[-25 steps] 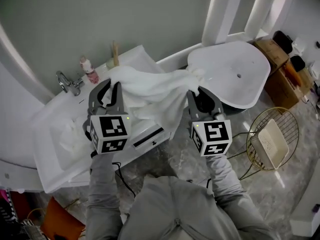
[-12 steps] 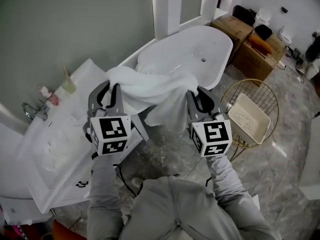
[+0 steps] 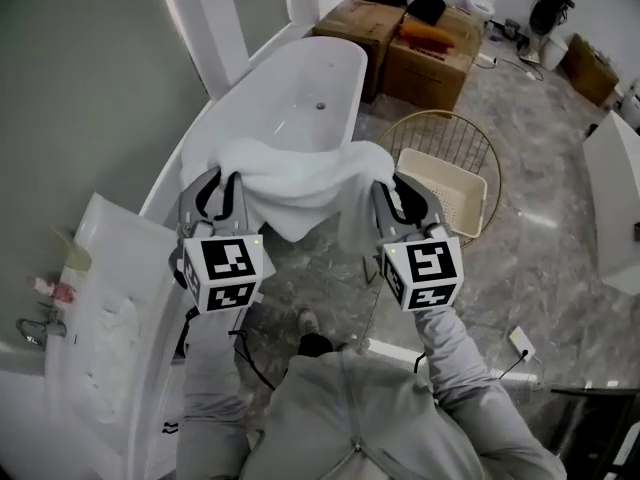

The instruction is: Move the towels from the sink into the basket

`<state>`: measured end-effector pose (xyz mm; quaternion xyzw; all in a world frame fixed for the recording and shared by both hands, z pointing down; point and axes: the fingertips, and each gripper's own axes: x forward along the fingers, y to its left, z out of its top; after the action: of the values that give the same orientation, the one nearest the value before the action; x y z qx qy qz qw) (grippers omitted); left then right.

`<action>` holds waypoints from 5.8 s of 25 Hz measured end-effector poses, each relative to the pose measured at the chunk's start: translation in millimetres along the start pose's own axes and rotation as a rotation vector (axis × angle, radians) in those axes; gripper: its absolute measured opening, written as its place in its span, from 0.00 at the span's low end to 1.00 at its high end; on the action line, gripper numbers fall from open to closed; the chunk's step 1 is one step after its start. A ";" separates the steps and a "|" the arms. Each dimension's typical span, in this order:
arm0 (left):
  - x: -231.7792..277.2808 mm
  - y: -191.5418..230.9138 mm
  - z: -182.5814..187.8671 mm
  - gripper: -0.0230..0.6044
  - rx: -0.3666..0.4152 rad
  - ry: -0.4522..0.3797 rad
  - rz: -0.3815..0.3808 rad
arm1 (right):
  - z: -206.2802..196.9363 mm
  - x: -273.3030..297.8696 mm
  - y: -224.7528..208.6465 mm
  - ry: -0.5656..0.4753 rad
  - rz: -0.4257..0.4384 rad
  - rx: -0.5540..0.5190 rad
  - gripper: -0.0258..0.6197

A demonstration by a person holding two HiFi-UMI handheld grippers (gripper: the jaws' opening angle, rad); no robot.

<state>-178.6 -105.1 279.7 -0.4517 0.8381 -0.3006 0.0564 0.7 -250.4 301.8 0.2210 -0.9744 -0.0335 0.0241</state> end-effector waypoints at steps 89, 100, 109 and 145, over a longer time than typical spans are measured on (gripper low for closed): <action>353.5 -551.1 -25.8 0.33 0.103 0.408 -0.914 | -397.7 20.2 -401.5 0.805 -0.415 0.297 0.25; 345.3 -478.3 11.4 0.33 0.000 0.374 -0.694 | -343.0 42.8 -398.7 0.674 -0.340 0.270 0.25; 298.6 -369.6 7.1 0.33 -0.169 0.399 -0.426 | -280.4 81.1 -367.7 0.551 -0.205 0.217 0.25; -206.1 80.0 -249.1 0.33 -0.466 0.524 0.556 | -75.0 115.6 258.5 0.170 0.624 -0.017 0.25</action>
<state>-207.0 203.7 401.4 -0.1184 0.9591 -0.1812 -0.1825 -209.7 -71.8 399.9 -0.0866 -0.9893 -0.0140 0.1162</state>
